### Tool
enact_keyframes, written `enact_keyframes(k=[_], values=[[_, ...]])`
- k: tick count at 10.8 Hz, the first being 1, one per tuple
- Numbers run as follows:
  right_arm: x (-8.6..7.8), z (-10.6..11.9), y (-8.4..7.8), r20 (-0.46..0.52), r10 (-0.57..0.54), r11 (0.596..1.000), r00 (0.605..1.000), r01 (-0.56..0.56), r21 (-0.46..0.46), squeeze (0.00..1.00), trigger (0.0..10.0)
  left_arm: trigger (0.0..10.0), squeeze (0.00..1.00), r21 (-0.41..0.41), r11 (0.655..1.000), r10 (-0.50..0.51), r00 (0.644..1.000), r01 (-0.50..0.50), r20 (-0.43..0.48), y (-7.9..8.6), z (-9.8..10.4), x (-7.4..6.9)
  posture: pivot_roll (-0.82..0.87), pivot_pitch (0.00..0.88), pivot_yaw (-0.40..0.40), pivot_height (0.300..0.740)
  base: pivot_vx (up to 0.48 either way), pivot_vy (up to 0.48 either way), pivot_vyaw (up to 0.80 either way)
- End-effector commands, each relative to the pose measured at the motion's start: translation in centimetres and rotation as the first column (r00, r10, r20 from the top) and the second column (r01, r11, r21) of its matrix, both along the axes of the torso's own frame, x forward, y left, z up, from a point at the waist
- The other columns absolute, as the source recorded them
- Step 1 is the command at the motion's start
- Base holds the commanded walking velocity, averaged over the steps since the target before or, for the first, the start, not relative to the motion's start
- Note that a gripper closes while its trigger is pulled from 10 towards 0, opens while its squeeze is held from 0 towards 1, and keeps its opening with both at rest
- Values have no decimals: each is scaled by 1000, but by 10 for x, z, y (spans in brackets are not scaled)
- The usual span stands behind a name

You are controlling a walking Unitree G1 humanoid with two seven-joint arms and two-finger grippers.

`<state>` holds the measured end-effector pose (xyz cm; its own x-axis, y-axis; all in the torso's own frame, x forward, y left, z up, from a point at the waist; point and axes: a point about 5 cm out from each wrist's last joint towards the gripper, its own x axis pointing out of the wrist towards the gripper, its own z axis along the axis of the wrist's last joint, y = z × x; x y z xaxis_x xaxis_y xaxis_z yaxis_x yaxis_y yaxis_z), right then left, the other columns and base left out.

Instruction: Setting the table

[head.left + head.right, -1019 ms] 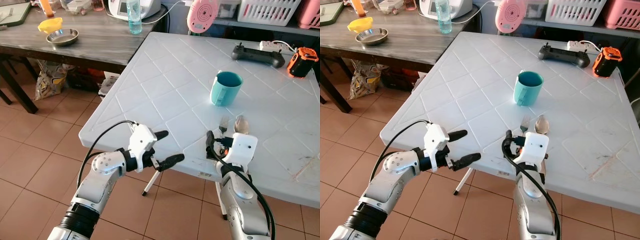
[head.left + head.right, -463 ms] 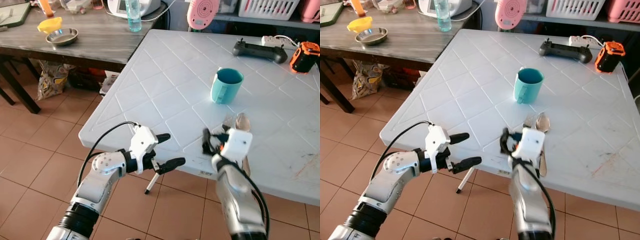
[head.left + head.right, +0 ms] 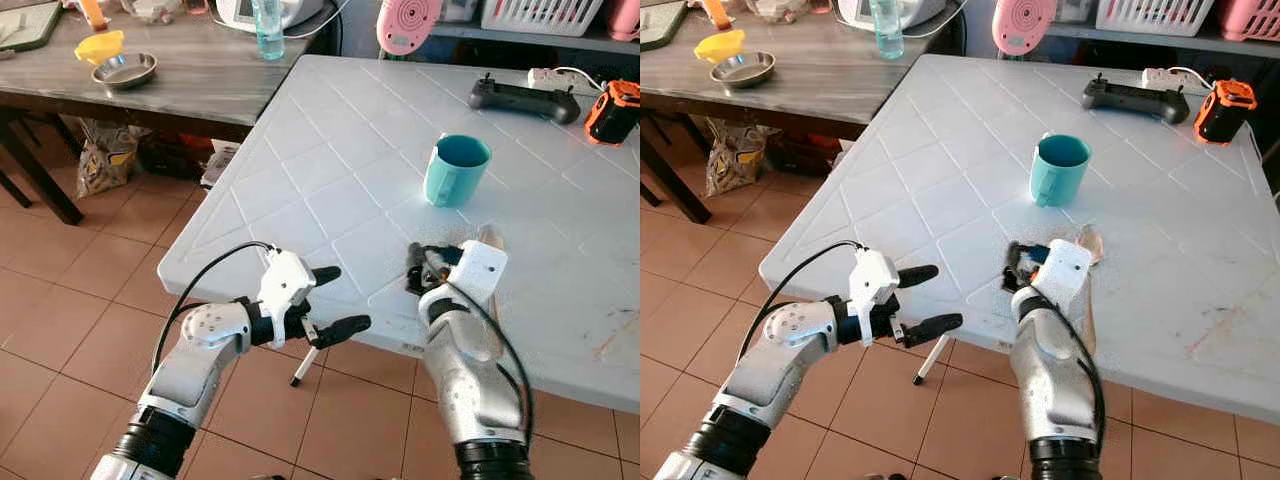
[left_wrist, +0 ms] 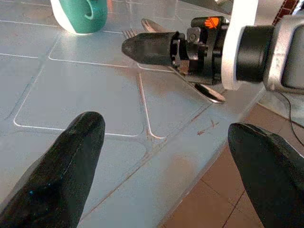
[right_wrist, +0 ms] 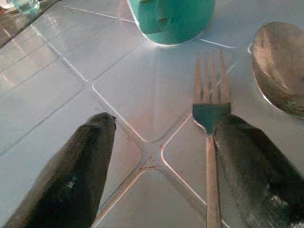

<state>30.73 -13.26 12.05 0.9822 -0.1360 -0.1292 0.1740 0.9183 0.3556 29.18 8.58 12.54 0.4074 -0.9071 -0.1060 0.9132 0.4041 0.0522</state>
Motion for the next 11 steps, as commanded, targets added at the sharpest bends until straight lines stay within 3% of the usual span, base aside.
enact_keyframes(k=[1, 2, 3, 5, 8, 11], values=[[-12, -15, 20, -83, 9, 994, 996, 1, 110, 0, 3412, 10000, 0, 10, 1000, -24, 1000, 24, -4, 0, 1, -3, 127, 138, 68, 740, 0, 0, 0], [-16, -17, 19, -111, 2, 995, 994, 10, 102, 0, 8824, 10000, 0, 12, 1000, -28, 1000, 28, -3, 0, 1, -5, 120, 138, 71, 740, 0, 0, 0], [-19, -18, 17, -118, -3, 995, 993, 14, 94, 0, 10000, 10000, 0, 12, 999, -32, 999, 32, -3, 0, 1, -5, 117, 140, 73, 740, 0, 0, 0], [-21, -21, 7, -154, -32, 996, 988, 44, 77, 0, 10000, 10000, 0, 15, 999, -47, 999, 47, -5, -5, 3, -5, 111, 142, 78, 740, 0, 0, 0], [-29, -11, 16, -170, -5, 993, 985, 24, 114, 0, 10000, 10000, 0, 24, 998, -64, 998, 64, -16, -6, 3, -6, 110, 150, 90, 740, 0, 0, 0], [-35, -11, 7, -183, -38, 994, 982, 55, 90, 0, 10000, 10000, 0, 21, 998, -63, 998, 63, -23, -9, 2, -6, 102, 151, 89, 740, 0, 0, 0]])
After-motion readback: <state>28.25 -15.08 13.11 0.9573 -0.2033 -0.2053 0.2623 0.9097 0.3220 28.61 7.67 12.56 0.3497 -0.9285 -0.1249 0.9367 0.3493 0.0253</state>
